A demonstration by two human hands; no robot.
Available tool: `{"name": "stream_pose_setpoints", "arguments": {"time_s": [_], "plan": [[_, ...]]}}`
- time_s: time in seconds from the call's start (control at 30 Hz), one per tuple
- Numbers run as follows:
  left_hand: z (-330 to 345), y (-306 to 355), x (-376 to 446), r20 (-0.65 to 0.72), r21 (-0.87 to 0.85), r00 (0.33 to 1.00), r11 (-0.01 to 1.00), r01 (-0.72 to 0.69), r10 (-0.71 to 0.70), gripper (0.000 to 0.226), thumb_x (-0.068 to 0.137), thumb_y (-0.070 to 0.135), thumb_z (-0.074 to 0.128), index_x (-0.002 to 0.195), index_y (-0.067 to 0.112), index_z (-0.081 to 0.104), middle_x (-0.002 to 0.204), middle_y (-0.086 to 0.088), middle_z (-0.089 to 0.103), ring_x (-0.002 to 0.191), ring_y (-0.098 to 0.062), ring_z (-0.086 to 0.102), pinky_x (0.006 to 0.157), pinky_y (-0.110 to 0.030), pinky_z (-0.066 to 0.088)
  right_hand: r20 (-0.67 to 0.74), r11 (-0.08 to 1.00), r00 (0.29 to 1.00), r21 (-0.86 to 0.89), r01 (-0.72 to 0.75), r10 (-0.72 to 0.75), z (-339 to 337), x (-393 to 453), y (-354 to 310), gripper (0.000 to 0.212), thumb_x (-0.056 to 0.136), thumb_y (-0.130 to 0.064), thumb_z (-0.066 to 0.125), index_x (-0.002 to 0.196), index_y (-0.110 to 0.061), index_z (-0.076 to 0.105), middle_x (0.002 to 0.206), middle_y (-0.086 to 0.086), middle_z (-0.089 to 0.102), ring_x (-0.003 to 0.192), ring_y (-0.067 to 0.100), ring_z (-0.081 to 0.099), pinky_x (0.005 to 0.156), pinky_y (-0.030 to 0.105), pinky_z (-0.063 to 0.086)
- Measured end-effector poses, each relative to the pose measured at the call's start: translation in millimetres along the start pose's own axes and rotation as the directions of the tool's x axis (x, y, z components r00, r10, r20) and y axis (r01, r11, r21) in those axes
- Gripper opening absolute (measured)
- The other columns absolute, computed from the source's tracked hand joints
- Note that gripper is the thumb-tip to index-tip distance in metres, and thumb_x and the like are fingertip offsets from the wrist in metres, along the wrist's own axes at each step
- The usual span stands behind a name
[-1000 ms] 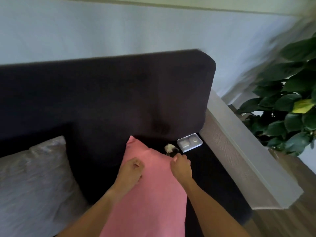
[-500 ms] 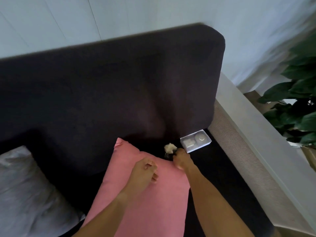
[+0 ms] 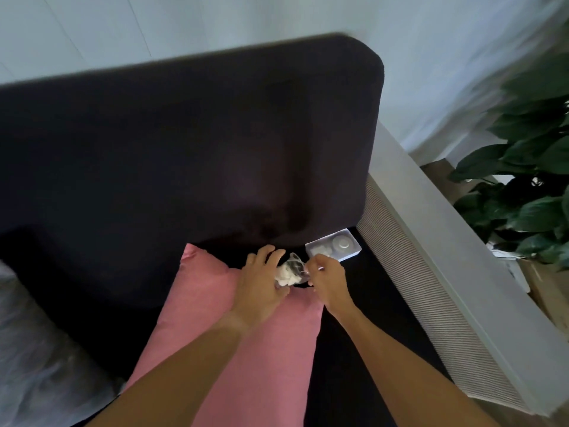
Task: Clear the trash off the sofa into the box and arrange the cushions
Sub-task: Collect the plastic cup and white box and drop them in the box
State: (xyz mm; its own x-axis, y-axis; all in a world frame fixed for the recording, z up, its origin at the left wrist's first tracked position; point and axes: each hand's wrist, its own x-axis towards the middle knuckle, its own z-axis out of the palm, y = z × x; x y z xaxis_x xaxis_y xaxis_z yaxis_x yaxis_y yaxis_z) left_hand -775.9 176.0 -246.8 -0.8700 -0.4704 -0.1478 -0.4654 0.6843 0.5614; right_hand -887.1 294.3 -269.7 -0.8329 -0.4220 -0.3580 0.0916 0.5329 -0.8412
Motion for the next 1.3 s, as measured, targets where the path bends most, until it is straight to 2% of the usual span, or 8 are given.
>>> {"name": "stream_pose_setpoints", "arguments": {"time_s": [0.13,0.23,0.33,0.53,0.73,0.97,1.13,1.3], "plan": [[2.2,4.4,8.8,-0.033,0.042,0.998,0.998,-0.047,0.049,0.028,0.078,0.033,0.073,0.103,0.021,0.071,0.103,0.005,0.069,0.099,-0.022,0.052,0.088,-0.037,0.043,0.158,0.981,0.984,0.16,-0.105,0.08,-5.7,9.4,-2.0,0.02,0.092,-0.01,0.049,0.081,-0.009,0.065,0.071,0.008,0.067,0.062,0.021,0.061,0.05,0.026,0.046],[5.4,4.1,9.9,-0.113,-0.074,0.993,0.997,0.024,-0.032,0.023,0.078,0.03,0.074,0.098,0.018,0.07,0.094,0.003,0.069,0.093,-0.023,0.055,0.085,-0.041,0.046,0.108,0.953,0.978,0.23,-0.199,0.178,-6.5,21.4,9.7,0.016,0.097,-0.021,0.047,0.098,-0.014,0.061,0.087,0.012,0.068,0.066,0.024,0.061,0.052,0.031,0.049],[6.2,4.6,10.5,-0.141,-0.277,0.976,0.953,0.122,-0.166,0.015,0.078,0.026,0.075,0.09,0.022,0.066,0.088,0.006,0.066,0.09,-0.021,0.055,0.081,-0.037,0.048,-0.053,0.963,0.961,-0.014,-0.271,0.27,-9.6,36.1,32.0,0.031,0.092,-0.018,0.045,0.122,-0.022,0.053,0.104,0.015,0.066,0.081,0.025,0.062,0.066,0.039,0.056],[3.5,-1.0,10.2,-0.149,-0.462,0.959,0.874,0.15,-0.243,0.014,0.077,0.019,0.078,0.087,0.022,0.069,0.086,0.007,0.069,0.082,-0.009,0.062,0.073,-0.025,0.049,0.007,0.898,0.966,-0.371,-0.237,0.257,-9.9,59.7,56.3,0.062,0.09,-0.014,0.045,0.15,-0.027,0.032,0.131,0.02,0.056,0.115,0.037,0.058,0.095,0.046,0.05],[-0.1,-5.9,4.1,-0.132,-0.54,0.955,0.828,0.154,-0.264,0.013,0.079,0.016,0.075,0.084,0.025,0.067,0.089,0.004,0.069,0.082,-0.009,0.062,0.067,-0.012,0.047,-0.046,0.8,0.975,-0.564,-0.204,0.216,-7.8,64.5,60.2,0.04,0.089,-0.006,0.051,0.128,-0.013,0.053,0.116,0.015,0.065,0.103,0.033,0.065,0.072,0.034,0.048],[-2.8,3.5,-2.0,-0.132,-0.596,0.951,0.789,0.15,-0.28,0.011,0.08,0.012,0.076,0.083,0.018,0.067,0.083,0.002,0.069,0.077,-0.006,0.061,0.066,-0.012,0.047,-0.121,0.809,0.991,-0.578,-0.11,0.048,-20.3,46.3,58.3,0.029,0.091,0.0,0.049,0.109,-0.012,0.069,0.097,0.011,0.07,0.083,0.026,0.067,0.059,0.031,0.051],[-13.8,6.1,-10.3,-0.099,-0.732,0.935,0.662,0.164,-0.34,0.012,0.082,0.006,0.075,0.092,0.004,0.069,0.089,-0.007,0.07,0.077,-0.007,0.064,0.066,-0.012,0.05,-0.095,0.94,0.985,-0.325,0.104,-0.142,-29.4,23.3,28.3,0.008,0.091,-0.009,0.061,0.092,-0.009,0.069,0.085,-0.004,0.059,0.072,0.008,0.058,0.061,0.013,0.044],[-38.8,-6.2,-33.1,-0.05,-0.844,0.909,0.504,0.184,-0.415,0.014,0.087,0.011,0.073,0.094,0.023,0.071,0.095,0.004,0.074,0.086,-0.007,0.069,0.072,-0.019,0.054,0.058,0.99,0.988,0.029,0.14,-0.141,-41.9,-3.4,-22.5,0.02,0.092,-0.004,0.057,0.075,-0.013,0.053,0.079,0.0,0.054,0.072,0.011,0.049,0.069,0.024,0.042]]}}
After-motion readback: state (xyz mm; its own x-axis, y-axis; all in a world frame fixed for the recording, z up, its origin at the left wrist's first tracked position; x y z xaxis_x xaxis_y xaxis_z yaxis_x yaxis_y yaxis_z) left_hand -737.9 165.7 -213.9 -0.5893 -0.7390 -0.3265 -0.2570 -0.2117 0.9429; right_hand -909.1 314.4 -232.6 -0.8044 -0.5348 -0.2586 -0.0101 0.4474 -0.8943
